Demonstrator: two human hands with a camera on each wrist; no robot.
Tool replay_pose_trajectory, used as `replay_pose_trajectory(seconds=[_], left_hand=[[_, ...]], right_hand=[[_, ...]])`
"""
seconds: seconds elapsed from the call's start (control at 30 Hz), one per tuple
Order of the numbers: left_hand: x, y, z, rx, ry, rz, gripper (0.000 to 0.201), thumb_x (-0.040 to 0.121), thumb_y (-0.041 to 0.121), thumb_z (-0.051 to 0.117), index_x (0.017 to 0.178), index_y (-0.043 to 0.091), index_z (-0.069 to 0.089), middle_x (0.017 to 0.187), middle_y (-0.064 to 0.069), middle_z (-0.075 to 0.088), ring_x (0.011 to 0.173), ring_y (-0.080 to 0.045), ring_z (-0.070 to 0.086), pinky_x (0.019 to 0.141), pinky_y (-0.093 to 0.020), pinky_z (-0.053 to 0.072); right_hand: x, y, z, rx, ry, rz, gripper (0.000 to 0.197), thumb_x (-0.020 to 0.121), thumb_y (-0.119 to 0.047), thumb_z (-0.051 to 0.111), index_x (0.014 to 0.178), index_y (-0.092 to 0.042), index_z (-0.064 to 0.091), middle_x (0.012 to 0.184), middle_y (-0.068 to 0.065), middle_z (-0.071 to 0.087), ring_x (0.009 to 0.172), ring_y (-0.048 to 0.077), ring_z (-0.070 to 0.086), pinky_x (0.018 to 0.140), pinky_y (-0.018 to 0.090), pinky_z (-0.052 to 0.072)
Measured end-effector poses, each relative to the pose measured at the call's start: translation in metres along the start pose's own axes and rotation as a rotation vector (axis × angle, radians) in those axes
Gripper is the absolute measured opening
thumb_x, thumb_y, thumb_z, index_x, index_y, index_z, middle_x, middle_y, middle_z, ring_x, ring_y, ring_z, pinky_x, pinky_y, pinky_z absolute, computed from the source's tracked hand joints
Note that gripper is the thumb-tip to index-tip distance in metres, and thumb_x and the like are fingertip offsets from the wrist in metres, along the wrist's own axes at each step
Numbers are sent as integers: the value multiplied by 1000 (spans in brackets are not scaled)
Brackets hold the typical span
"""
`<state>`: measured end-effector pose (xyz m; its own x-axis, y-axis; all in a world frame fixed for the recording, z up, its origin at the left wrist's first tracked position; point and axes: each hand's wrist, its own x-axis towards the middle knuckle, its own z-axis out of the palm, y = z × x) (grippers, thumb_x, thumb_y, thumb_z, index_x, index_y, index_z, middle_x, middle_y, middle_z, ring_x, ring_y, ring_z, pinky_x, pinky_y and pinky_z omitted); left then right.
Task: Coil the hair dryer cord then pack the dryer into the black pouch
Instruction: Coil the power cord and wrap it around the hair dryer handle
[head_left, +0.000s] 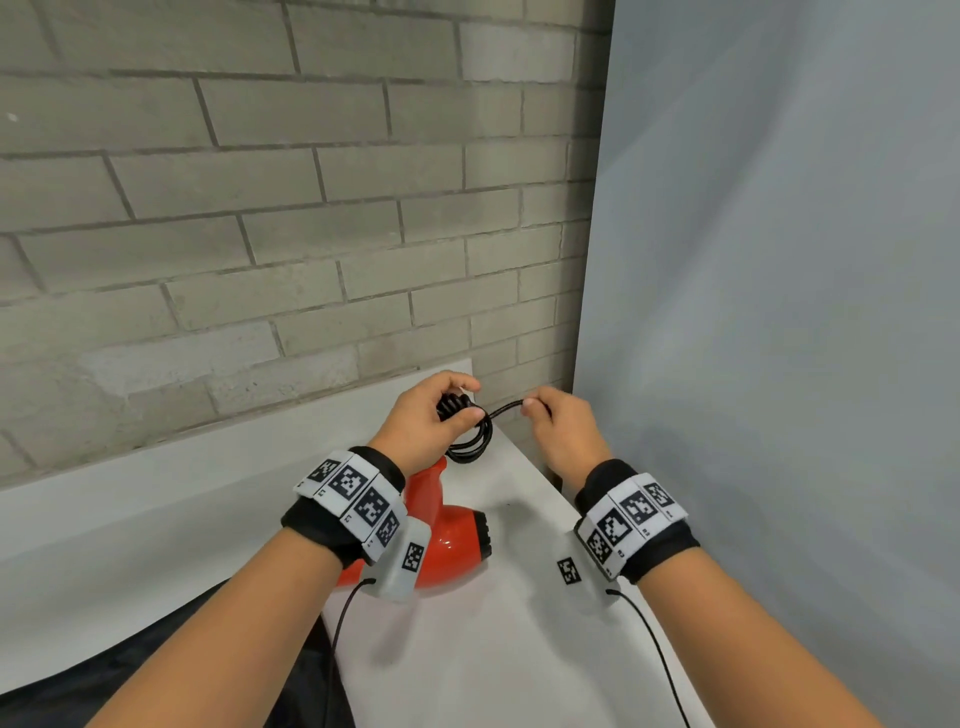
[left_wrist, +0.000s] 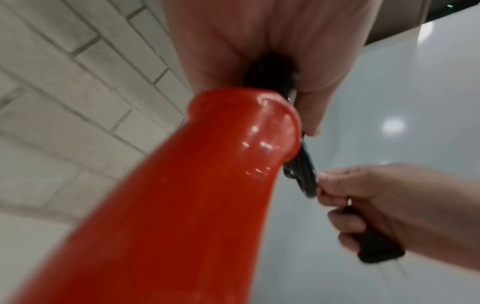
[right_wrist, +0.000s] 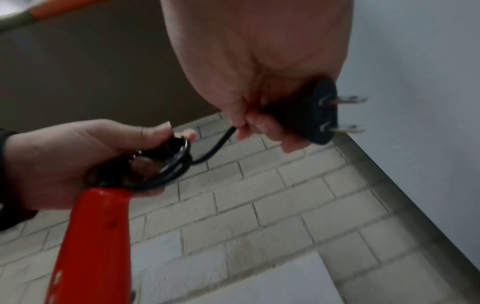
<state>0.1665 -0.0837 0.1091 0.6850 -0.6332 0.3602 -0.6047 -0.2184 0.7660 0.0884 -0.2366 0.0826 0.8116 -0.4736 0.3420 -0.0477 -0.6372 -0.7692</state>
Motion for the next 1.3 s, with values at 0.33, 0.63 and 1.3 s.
replay_pose_trajectory(seconds=[0.33, 0.63, 1.3], left_hand=[[1, 7, -8, 202, -144, -7, 28, 90, 23, 53, 118, 20, 57, 103, -2, 58, 95, -13, 51, 81, -19, 36], [5, -8, -17, 79, 82, -103, 8, 87, 18, 57, 93, 20, 62, 94, 4, 59, 89, -11, 52, 74, -17, 35], [5, -5, 0, -190, 54, -56, 19, 96, 16, 38, 103, 13, 55, 92, -2, 57, 90, -17, 51, 79, -21, 40]], right_hand=[[-17, -58, -16, -119, 131, -288, 22, 94, -17, 43, 90, -8, 63, 83, 4, 61, 78, 18, 54, 70, 31, 44], [-27, -24, -12, -141, -305, -106, 18, 93, -15, 48, 98, -14, 65, 67, -5, 53, 56, 6, 42, 61, 24, 38], [-25, -51, 12, 295, 128, -173, 16, 83, -5, 59, 79, -20, 55, 83, -3, 52, 80, 17, 58, 61, 30, 59]])
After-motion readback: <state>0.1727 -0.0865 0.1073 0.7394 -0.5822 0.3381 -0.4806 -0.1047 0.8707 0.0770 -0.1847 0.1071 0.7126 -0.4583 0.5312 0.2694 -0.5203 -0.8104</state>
